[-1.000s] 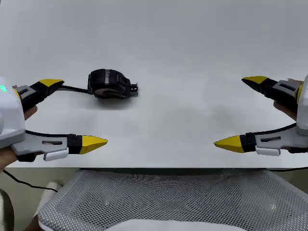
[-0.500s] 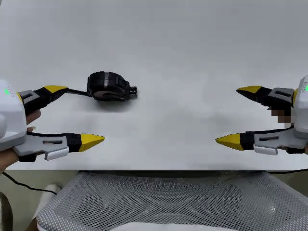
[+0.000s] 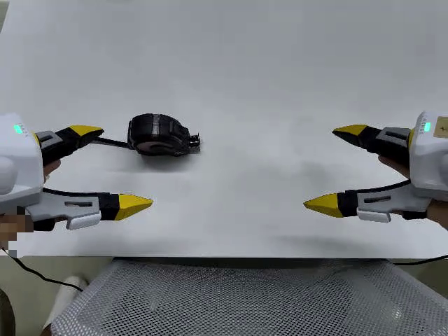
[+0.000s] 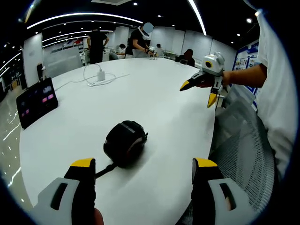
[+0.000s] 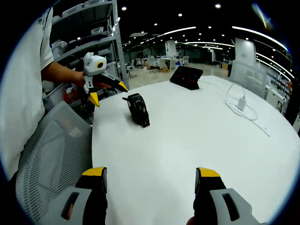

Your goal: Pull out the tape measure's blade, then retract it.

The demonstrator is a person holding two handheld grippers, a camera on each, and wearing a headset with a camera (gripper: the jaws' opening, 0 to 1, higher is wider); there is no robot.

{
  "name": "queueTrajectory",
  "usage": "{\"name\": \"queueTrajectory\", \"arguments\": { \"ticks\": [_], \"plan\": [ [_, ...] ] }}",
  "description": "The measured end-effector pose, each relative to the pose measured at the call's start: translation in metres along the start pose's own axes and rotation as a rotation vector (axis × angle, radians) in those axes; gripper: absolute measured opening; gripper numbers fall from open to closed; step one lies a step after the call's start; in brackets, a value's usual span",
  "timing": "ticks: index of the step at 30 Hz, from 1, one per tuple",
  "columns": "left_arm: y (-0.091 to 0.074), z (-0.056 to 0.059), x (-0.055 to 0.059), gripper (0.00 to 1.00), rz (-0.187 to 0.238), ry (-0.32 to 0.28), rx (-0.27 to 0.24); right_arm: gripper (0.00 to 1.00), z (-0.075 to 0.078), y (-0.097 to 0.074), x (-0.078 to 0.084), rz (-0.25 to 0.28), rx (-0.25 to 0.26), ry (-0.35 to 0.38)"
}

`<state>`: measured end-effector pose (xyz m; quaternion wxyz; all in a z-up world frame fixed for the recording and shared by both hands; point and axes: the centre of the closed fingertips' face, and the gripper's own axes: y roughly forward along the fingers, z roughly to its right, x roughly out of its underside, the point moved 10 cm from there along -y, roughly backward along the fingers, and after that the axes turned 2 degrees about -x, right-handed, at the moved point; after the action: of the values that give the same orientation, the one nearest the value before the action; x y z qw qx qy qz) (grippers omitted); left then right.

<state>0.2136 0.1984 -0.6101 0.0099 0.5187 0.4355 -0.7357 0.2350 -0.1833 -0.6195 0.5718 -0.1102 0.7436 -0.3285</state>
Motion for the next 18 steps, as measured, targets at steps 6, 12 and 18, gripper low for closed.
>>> {"name": "queueTrajectory", "arguments": {
  "ticks": [6,12,18],
  "plan": [
    [0.007,-0.008,-0.002,0.81,-0.008,0.019,0.016,0.76,0.007,0.011,-0.006,0.008,-0.024,-0.013],
    [0.014,-0.013,-0.006,0.8,-0.021,0.055,0.025,0.76,0.009,0.022,-0.011,0.009,-0.047,-0.04],
    [0.02,-0.016,-0.008,0.8,-0.02,0.067,0.033,0.75,0.012,0.035,-0.017,0.008,-0.07,-0.071]
  ]
}}
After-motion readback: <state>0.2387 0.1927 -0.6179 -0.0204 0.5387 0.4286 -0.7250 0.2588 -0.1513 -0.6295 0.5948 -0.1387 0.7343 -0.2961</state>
